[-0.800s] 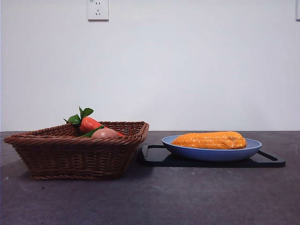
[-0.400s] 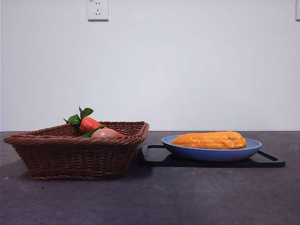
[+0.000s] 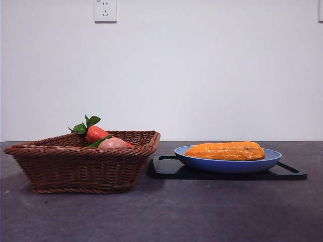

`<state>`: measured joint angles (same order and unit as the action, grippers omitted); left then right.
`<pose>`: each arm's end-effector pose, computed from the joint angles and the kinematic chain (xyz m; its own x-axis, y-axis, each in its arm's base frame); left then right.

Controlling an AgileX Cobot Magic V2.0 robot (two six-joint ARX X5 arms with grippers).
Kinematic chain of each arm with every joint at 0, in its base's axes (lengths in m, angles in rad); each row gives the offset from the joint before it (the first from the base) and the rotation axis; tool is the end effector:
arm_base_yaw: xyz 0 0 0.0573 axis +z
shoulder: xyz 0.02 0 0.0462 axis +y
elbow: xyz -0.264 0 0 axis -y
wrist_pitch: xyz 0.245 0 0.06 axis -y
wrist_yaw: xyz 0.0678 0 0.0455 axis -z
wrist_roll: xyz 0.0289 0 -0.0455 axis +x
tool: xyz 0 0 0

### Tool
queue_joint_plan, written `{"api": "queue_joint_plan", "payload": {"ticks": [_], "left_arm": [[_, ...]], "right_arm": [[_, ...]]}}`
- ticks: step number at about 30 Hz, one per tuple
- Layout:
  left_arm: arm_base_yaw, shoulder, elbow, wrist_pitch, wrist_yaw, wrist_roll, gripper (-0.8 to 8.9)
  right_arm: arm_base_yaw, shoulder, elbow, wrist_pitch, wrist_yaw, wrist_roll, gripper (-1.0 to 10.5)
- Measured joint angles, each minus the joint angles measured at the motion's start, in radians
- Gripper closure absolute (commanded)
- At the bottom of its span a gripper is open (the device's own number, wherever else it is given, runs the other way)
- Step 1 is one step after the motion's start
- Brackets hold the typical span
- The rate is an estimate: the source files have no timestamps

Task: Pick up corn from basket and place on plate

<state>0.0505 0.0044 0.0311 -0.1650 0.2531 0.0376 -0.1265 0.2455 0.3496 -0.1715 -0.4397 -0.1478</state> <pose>0.0944 -0.0025 0.1580 0.9703 -0.2017 -0.1335 0.2039 0.9790 0.0027 0.0959 0.0002 0.2465 0.9493 0.3084 -0.0609 -0.3136 0.9421 -0.1186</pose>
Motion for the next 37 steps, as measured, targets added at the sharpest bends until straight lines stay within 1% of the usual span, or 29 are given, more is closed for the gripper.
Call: {"api": "queue_joint_plan", "payload": {"ticks": [5, 8, 11, 19, 22, 26, 37], "left_arm": [[0.0, 0.0, 0.0, 0.0, 0.0, 0.0, 8.06], [0.0, 0.0, 0.0, 0.0, 0.0, 0.0, 8.06], [0.0, 0.0, 0.0, 0.0, 0.0, 0.0, 8.06], [0.0, 0.0, 0.0, 0.0, 0.0, 0.0, 8.06], [0.0, 0.0, 0.0, 0.0, 0.0, 0.0, 8.06], [0.0, 0.0, 0.0, 0.0, 0.0, 0.0, 8.06], [0.0, 0.0, 0.0, 0.0, 0.0, 0.0, 8.06]], "right_arm": [[0.0, -0.098, -0.148, 0.098, 0.058, 0.023, 9.5], [0.0, -0.145, -0.211, 0.116, 0.103, 0.042, 9.5], [0.0, -0.184, -0.256, 0.116, 0.125, 0.058, 9.5], [0.0, -0.24, -0.319, 0.115, 0.126, 0.094, 9.5], [0.0, -0.24, -0.334, 0.084, 0.126, 0.104, 9.5], [0.0, -0.24, -0.334, 0.02, 0.127, 0.105, 9.5], [0.0, -0.24, -0.334, 0.019, 0.126, 0.111, 9.5]]}}
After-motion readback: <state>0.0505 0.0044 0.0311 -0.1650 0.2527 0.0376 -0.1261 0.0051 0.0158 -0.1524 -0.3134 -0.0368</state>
